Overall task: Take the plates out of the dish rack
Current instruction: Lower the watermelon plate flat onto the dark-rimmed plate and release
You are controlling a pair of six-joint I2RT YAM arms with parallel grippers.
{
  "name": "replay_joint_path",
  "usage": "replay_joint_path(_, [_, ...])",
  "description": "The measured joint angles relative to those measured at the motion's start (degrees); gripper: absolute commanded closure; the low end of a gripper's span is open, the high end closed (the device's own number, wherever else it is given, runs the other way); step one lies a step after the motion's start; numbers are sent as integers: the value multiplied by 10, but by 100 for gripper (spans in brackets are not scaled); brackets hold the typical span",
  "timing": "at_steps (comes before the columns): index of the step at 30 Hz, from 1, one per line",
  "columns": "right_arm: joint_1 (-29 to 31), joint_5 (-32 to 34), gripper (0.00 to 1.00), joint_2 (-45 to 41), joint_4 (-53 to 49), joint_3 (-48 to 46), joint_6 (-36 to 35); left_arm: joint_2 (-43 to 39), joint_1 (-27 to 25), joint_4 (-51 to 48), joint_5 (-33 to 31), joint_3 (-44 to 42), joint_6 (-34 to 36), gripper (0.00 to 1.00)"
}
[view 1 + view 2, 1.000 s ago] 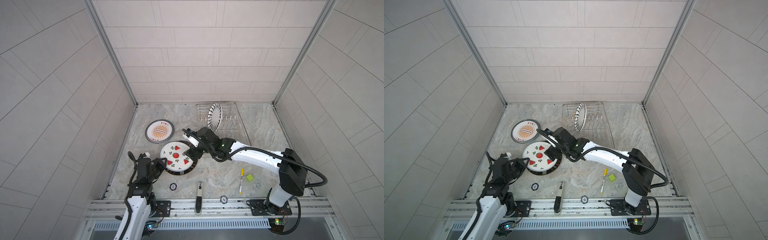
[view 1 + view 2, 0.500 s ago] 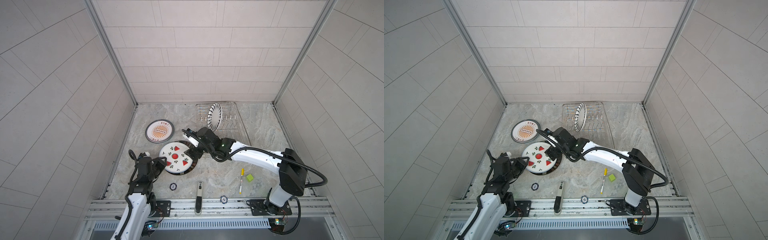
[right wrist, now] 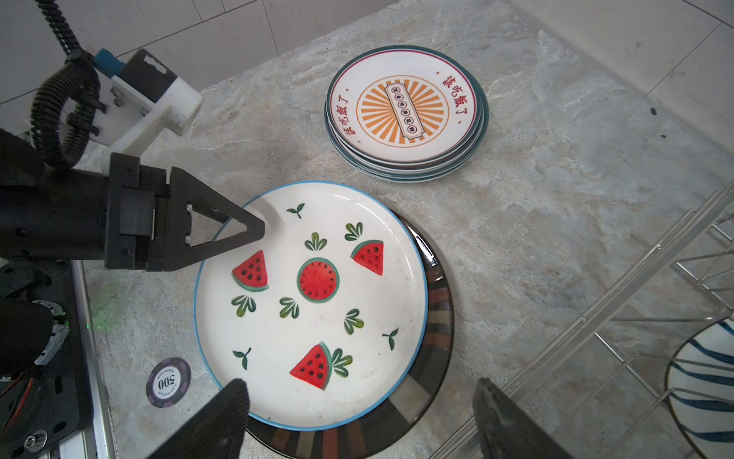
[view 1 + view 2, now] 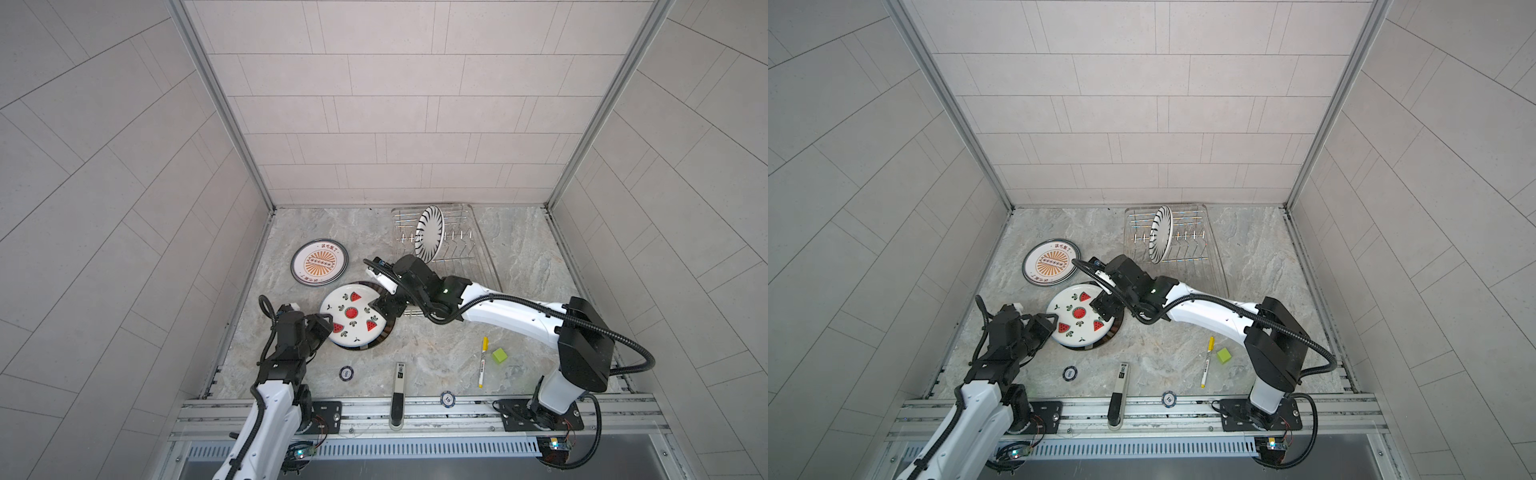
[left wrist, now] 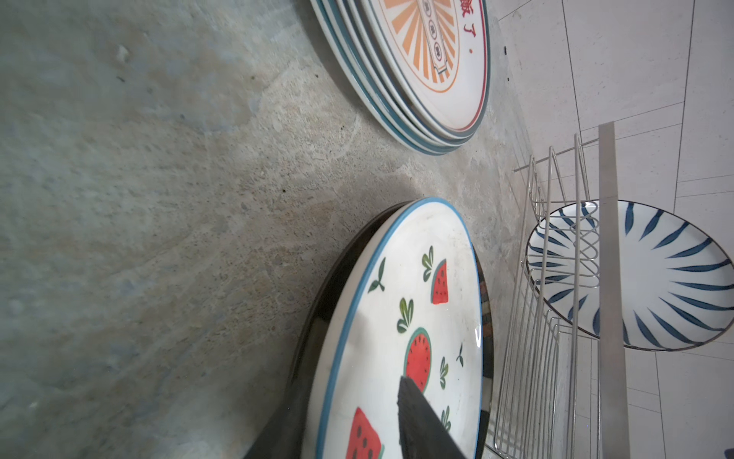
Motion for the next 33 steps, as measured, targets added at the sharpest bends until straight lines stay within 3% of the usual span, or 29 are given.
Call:
replay_joint_path(17, [0,12,10,0,0,0,0,26,-17,-5,-25,17,35,57])
replay_joint_path(33, [0,17,10,0,-2,0,0,77,-64,-4,-56,36,58,55])
